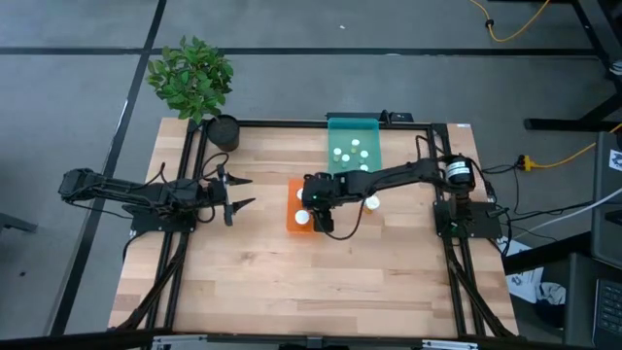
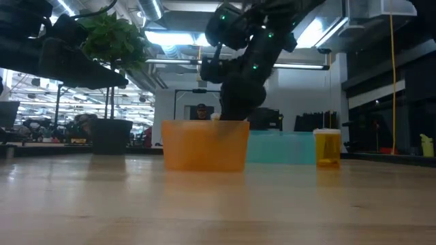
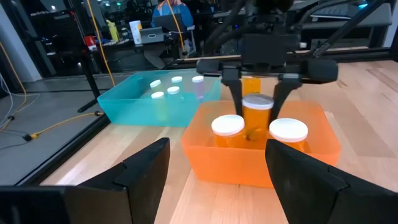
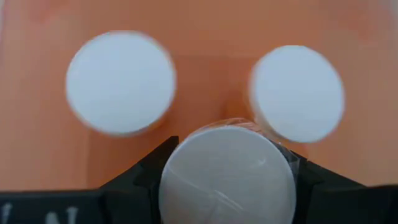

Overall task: Pick and place medicine bottles into bin by pill shape (circle, oval)
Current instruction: Put the orange capsule bottle into the orange bin

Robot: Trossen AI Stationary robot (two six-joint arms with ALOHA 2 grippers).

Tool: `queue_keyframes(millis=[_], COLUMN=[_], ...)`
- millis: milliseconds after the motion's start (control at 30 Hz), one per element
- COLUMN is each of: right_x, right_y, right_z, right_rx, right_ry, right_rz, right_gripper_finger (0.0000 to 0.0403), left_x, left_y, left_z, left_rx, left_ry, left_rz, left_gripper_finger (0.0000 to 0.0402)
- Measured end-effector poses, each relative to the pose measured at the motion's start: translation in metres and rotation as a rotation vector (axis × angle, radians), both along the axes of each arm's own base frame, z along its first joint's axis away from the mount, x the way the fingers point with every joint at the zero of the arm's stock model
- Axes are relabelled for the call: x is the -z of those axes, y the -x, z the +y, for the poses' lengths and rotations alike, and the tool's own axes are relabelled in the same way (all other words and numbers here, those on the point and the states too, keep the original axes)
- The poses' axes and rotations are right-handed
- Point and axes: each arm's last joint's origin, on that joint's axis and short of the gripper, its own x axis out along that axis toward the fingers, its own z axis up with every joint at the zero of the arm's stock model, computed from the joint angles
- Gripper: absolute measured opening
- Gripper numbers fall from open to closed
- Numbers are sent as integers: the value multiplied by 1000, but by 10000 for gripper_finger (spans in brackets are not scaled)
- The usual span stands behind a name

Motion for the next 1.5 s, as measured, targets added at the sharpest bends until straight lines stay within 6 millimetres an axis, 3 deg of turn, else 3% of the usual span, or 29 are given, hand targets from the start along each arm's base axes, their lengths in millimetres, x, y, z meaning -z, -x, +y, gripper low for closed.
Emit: queue_keyframes(millis=[300,467,800,967,1067,1267,1500], right_x=[-2,-1,-1,-2,-15,-70,-127], right_y=[-1,0,1,2,6,24,87], right_z=[-27,-31,-32,-32,-30,-20,3], right_rx=[67,84,83,84,79,77,144], right_ry=[1,-1,-3,-3,-1,-8,-84], right_rz=[-31,-23,-12,-11,-34,-154,-50], right_gripper_finger=[191,195,262,275,276,277,277], left_x=[0,0,0,0,0,0,0], left_y=[0,0,0,0,0,0,0], left_z=[0,0,0,0,0,0,0], left_rx=[0,0,0,0,0,0,0], left_ry=[0,0,0,0,0,0,0], left_rz=[0,-1,0,0,-1,-1,0], left_gripper_finger=[257,257,257,257,257,257,257])
